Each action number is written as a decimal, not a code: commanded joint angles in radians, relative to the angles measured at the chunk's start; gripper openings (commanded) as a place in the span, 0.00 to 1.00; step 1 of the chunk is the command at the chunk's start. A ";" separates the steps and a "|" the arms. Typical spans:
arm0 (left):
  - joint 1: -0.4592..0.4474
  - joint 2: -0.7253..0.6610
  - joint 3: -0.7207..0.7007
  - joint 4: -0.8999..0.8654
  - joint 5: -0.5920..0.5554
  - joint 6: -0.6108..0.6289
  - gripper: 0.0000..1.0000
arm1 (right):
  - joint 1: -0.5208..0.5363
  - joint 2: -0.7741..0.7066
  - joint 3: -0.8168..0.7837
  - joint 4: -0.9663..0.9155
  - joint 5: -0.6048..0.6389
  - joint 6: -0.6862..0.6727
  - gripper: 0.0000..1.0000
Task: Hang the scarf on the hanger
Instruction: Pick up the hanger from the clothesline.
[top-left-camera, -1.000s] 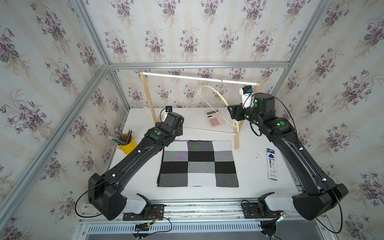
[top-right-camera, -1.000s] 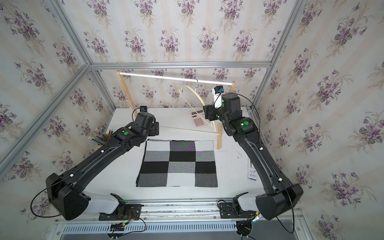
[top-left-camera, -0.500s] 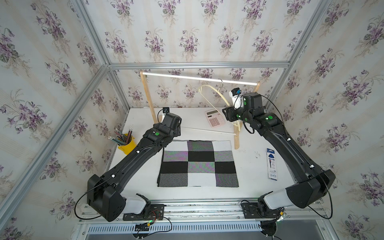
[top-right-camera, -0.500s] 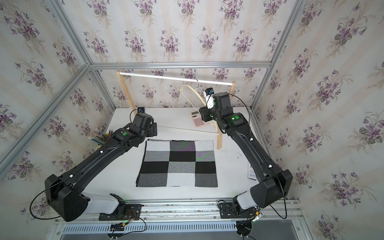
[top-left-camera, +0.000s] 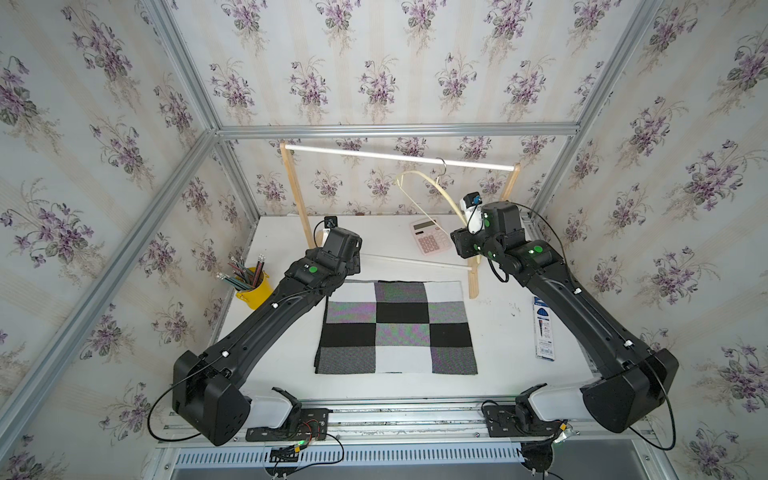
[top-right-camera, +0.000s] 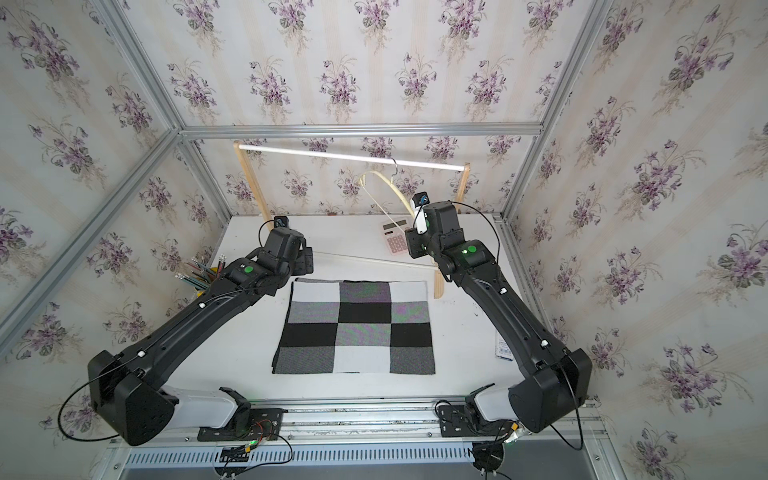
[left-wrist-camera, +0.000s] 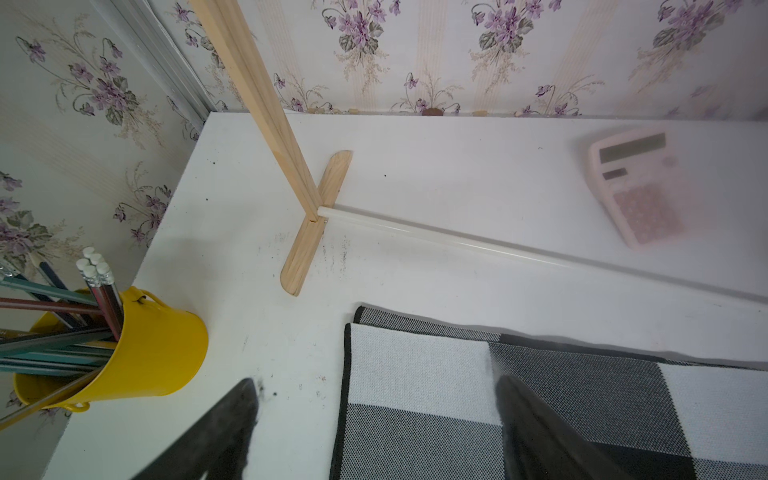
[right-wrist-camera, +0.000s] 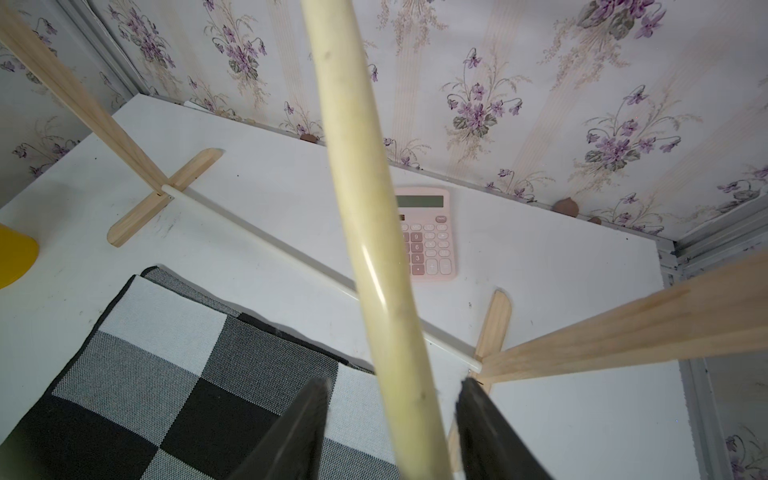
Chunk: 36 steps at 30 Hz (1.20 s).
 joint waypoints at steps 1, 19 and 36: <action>0.000 -0.003 -0.003 0.009 -0.010 -0.006 0.91 | 0.001 0.007 0.008 0.033 0.010 -0.012 0.52; 0.002 0.003 -0.004 0.000 -0.020 -0.003 0.91 | 0.076 0.026 0.031 0.000 0.036 -0.017 0.41; 0.002 0.025 0.016 -0.010 -0.021 0.009 0.91 | 0.083 0.019 0.056 0.009 0.073 -0.001 0.41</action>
